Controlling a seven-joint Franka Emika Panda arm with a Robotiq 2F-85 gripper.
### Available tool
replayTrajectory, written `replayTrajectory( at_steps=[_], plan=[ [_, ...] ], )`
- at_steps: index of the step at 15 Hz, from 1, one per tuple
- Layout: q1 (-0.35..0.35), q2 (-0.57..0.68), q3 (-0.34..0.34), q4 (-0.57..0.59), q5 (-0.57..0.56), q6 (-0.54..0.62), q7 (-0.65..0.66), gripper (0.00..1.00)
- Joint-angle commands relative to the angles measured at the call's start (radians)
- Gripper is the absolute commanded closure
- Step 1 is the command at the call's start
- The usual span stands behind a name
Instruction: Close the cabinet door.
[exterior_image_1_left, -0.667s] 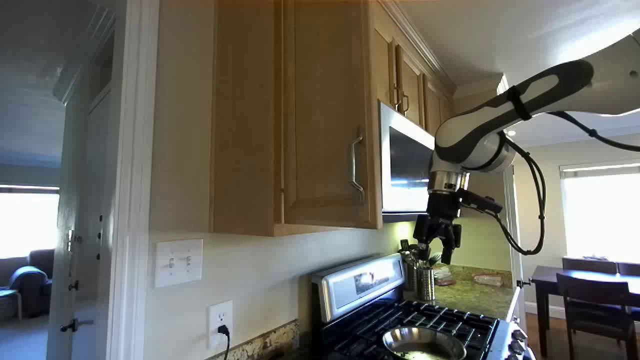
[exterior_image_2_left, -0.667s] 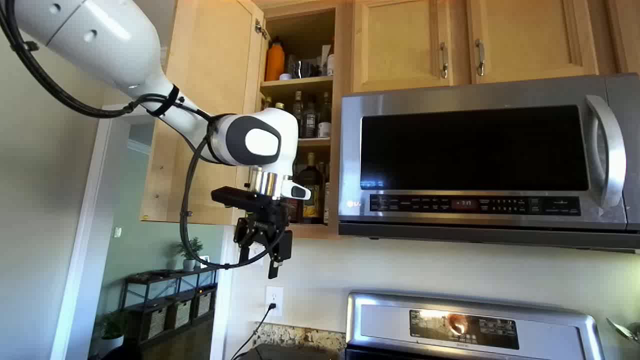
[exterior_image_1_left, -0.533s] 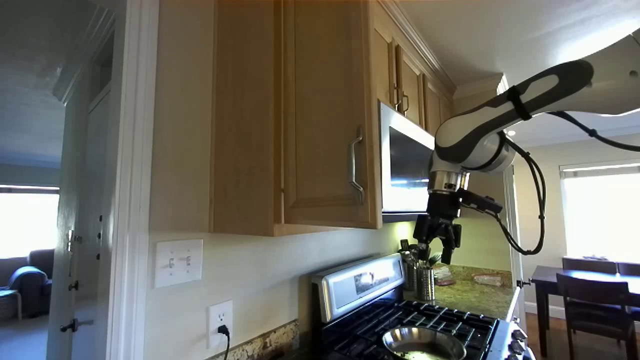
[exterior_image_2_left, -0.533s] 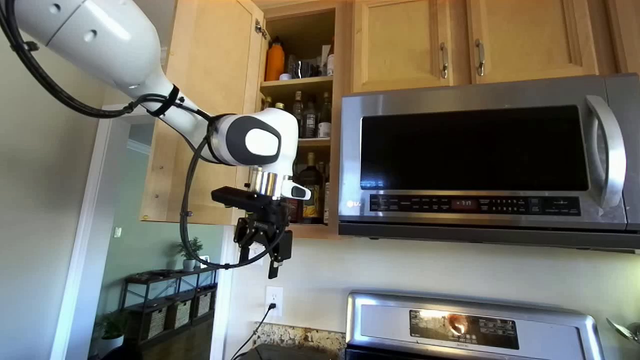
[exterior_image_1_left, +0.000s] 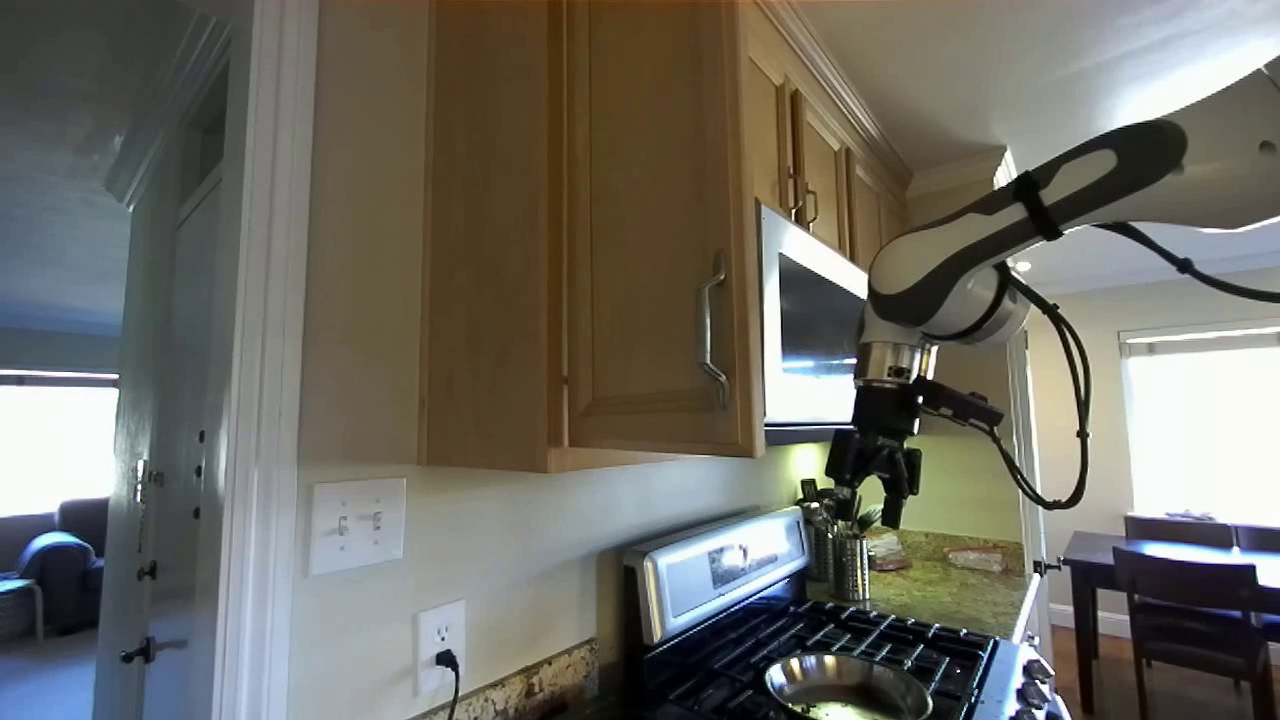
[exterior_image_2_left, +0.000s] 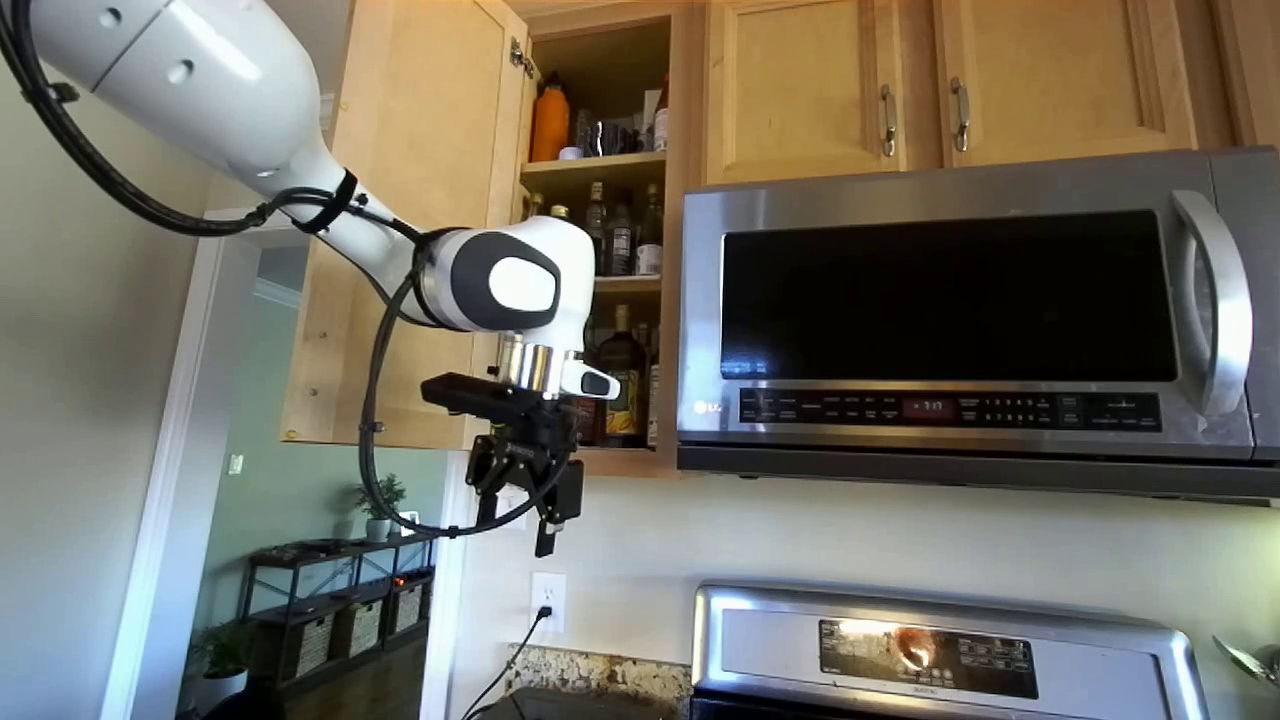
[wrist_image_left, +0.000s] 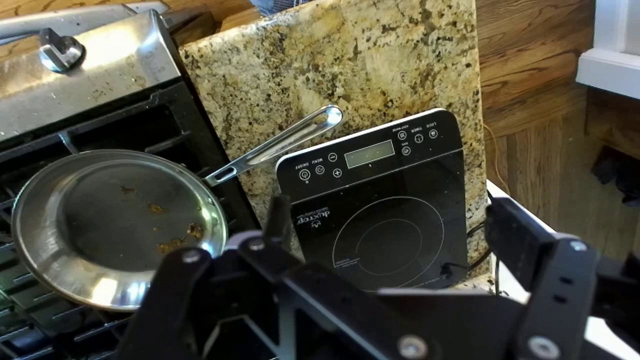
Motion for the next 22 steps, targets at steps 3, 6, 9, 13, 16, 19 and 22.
replayTrajectory(
  at_steps=[3, 6, 9, 13, 16, 19, 22],
  plan=[
    [-0.020, -0.077, 0.042, -0.054, -0.032, 0.021, -0.049, 0.00],
    [-0.012, -0.154, 0.050, -0.092, -0.045, 0.012, -0.110, 0.00],
    [-0.003, -0.228, 0.053, -0.126, -0.047, 0.011, -0.165, 0.00],
    [0.024, -0.342, 0.050, -0.183, -0.044, -0.021, -0.255, 0.00],
    [0.062, -0.410, 0.069, -0.230, -0.033, 0.009, -0.304, 0.00],
    [0.101, -0.435, 0.097, -0.251, -0.024, 0.029, -0.293, 0.00],
    [0.110, -0.404, 0.097, -0.215, -0.037, 0.002, -0.279, 0.00]
  ],
)
